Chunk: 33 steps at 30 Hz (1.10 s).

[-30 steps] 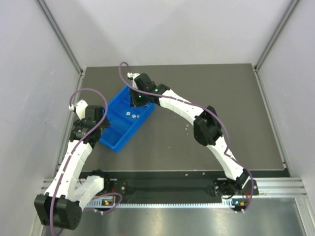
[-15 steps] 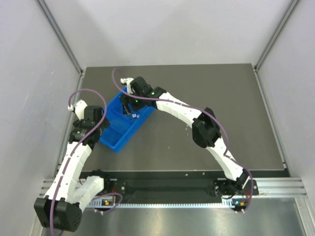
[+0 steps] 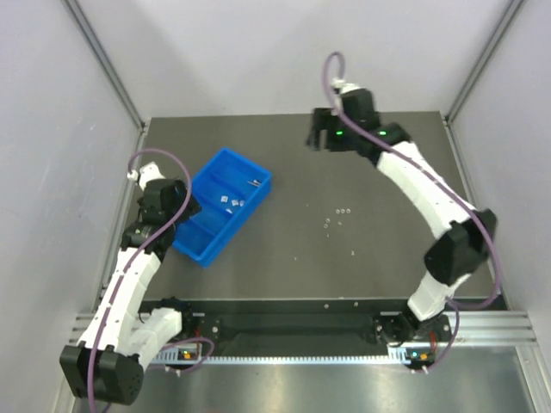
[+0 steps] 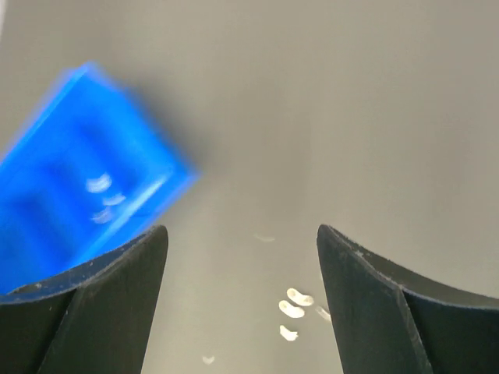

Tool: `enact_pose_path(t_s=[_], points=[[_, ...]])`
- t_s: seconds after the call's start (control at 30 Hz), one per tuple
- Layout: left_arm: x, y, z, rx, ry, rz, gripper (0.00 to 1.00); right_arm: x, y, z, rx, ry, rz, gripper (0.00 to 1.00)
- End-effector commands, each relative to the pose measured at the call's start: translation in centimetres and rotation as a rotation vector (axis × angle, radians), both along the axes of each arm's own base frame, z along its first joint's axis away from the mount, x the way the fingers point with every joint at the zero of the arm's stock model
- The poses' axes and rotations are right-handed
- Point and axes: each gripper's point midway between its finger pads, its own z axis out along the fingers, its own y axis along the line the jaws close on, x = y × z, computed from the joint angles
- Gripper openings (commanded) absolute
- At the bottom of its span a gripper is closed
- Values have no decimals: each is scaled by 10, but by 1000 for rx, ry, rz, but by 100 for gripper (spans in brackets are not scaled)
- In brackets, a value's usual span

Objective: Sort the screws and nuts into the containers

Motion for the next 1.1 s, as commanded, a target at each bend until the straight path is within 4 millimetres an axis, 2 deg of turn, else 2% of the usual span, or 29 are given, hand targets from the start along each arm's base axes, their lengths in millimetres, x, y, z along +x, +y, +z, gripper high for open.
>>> enact_pose_path(t_s=[0.0,0.07,0.1,0.13,0.17,0.23,0.33,0.43,0.57,0.67,0.7,0.73,0.83,1.07], points=[[24,-27,22,-34,-99,-165,75,-29,-80,-71,-147,171,-215,77],[28,-34,25,-51,-107,-202,74,-40,-105,-84,-176,189,-264,77],[29,-39,22,-58,-95,-225,73,-53,-115,-110,-213,239,-273,77],[30,-42,22,-64,-90,-237,73,-59,-120,-119,-224,254,-281,77],[31,-45,23,-61,-91,-251,73,-59,-123,-127,-216,265,-294,76],[32,-50,20,-60,-76,-273,73,-67,-123,-157,-216,329,-288,74],[35,-55,21,-53,-72,-291,73,-63,-118,-180,-217,368,-273,71],[35,-56,20,-54,-61,-290,73,-55,-116,-192,-231,378,-272,69],[32,-54,19,-51,-55,-276,73,-44,-115,-197,-255,356,-261,66],[29,-51,18,-46,-49,-265,73,-42,-123,-206,-292,367,-279,65],[29,-50,17,-44,-47,-262,73,-42,-125,-208,-293,373,-287,63],[27,-50,16,-41,-44,-262,73,-41,-129,-209,-281,382,-308,55],[26,-46,14,-29,-42,-248,73,-41,-132,-209,-246,386,-319,43],[26,-47,6,-37,-21,-242,73,-42,-128,-216,-273,385,-228,39]])
